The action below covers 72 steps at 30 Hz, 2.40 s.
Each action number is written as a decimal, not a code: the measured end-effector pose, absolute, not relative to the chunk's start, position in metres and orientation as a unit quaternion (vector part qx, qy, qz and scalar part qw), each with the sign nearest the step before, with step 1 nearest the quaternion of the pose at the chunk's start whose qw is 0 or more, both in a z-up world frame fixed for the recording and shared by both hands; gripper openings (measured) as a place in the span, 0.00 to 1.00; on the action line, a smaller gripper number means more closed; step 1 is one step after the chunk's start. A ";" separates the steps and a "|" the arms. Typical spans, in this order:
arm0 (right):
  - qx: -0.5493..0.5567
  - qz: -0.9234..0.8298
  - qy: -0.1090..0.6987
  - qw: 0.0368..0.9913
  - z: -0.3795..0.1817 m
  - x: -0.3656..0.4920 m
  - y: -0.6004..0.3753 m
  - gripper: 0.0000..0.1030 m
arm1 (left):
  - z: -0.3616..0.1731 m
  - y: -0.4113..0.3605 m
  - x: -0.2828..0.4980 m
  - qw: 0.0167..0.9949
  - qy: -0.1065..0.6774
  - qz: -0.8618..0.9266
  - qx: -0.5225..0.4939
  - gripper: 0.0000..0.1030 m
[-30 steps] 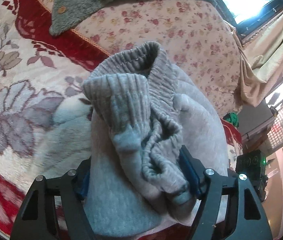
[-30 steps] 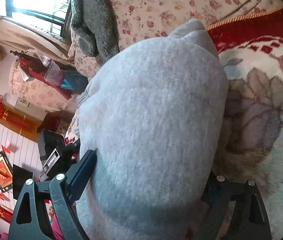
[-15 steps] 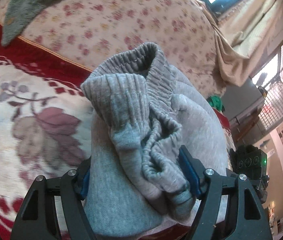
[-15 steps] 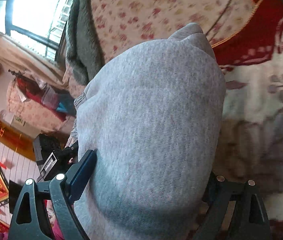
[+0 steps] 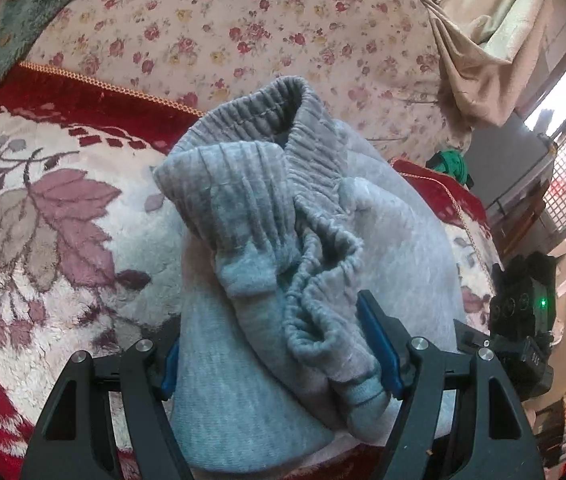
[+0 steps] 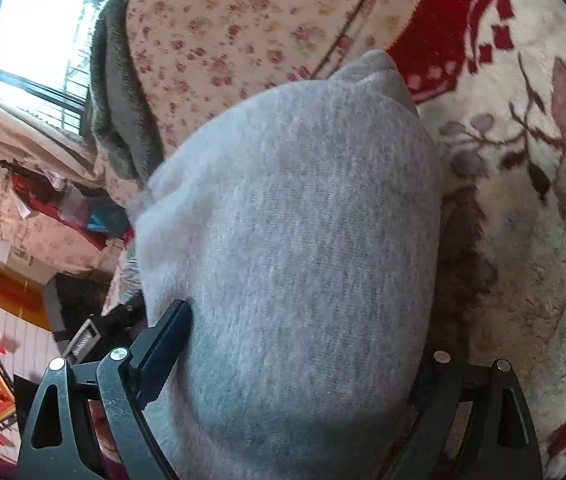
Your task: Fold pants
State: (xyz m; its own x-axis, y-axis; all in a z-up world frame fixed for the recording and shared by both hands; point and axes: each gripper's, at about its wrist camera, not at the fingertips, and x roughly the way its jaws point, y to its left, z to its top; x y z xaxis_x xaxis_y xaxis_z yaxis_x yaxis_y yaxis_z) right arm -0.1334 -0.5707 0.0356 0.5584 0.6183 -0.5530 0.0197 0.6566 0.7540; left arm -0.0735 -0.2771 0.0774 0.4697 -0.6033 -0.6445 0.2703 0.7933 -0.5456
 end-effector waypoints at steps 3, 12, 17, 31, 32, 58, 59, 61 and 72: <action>0.373 0.168 0.430 0.805 0.036 -0.136 -0.575 0.96 | 0.076 -0.275 -0.071 0.832 0.448 -0.261 -0.195 0.75; 0.298 0.079 0.427 0.850 0.069 -0.159 -0.575 0.98 | 0.098 -0.272 -0.090 0.871 0.416 -0.218 -0.141 0.87; 0.247 0.047 0.401 0.881 0.094 -0.174 -0.567 0.98 | 0.125 -0.266 -0.106 0.910 0.367 -0.173 -0.089 0.88; 0.122 0.020 0.331 0.936 0.132 -0.186 -0.503 0.99 | 0.153 -0.276 -0.128 0.944 0.313 -0.101 -0.001 0.88; 0.120 0.021 0.331 0.936 0.132 -0.185 -0.500 0.99 | 0.154 -0.276 -0.129 0.945 0.312 -0.101 0.000 0.88; 0.113 0.039 0.337 0.934 0.132 -0.189 -0.488 0.99 | 0.155 -0.290 -0.131 0.944 0.312 -0.103 0.016 0.88; 0.113 0.039 0.337 0.934 0.132 -0.189 -0.488 0.99 | 0.155 -0.291 -0.132 0.945 0.311 -0.103 0.019 0.88; 0.111 0.038 0.337 0.934 0.132 -0.191 -0.489 0.99 | 0.155 -0.294 -0.133 0.945 0.309 -0.104 0.022 0.88; 0.108 0.028 0.331 0.937 0.133 -0.195 -0.499 0.99 | 0.157 -0.309 -0.134 0.945 0.303 -0.117 0.037 0.88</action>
